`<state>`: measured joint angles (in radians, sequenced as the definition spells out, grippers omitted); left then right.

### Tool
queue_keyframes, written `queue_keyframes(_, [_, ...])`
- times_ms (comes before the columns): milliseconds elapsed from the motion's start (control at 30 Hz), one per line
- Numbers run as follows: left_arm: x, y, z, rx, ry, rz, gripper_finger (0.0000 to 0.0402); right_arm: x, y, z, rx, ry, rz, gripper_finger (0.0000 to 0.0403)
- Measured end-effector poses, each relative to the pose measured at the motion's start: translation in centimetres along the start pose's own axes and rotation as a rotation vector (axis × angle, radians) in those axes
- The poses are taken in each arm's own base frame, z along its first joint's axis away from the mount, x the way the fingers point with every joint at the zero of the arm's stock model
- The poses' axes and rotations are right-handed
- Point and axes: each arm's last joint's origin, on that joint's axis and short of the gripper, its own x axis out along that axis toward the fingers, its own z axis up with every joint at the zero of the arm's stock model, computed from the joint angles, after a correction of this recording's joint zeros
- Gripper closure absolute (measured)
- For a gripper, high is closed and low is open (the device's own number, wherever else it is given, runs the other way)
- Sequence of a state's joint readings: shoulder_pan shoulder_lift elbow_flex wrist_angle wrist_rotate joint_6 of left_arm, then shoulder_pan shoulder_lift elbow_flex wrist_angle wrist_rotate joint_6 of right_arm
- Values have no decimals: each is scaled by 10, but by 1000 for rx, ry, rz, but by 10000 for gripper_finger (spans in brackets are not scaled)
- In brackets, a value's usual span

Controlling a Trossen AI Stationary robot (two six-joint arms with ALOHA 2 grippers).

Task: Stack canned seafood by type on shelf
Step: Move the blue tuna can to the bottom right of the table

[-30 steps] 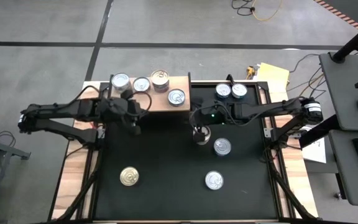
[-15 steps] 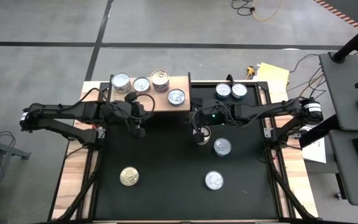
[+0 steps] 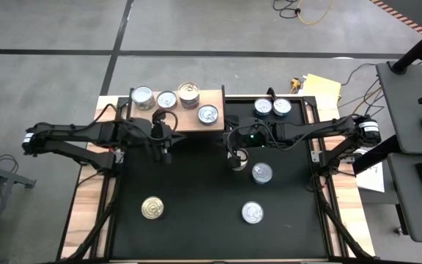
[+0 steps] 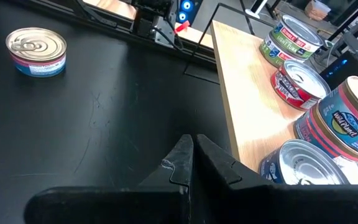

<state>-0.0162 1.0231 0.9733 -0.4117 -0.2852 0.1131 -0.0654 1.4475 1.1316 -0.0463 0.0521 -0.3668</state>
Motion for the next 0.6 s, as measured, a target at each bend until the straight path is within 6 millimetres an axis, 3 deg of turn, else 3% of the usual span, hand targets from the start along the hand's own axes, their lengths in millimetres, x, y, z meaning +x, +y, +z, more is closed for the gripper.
queue_keyframes(300, [16,-5,-3,14,43,-5,401,0,0,0,-3,0,0,394])
queue_keyframes(600, [47,-15,-13,61,140,-16,401,0,0,0,-3,0,0,394])
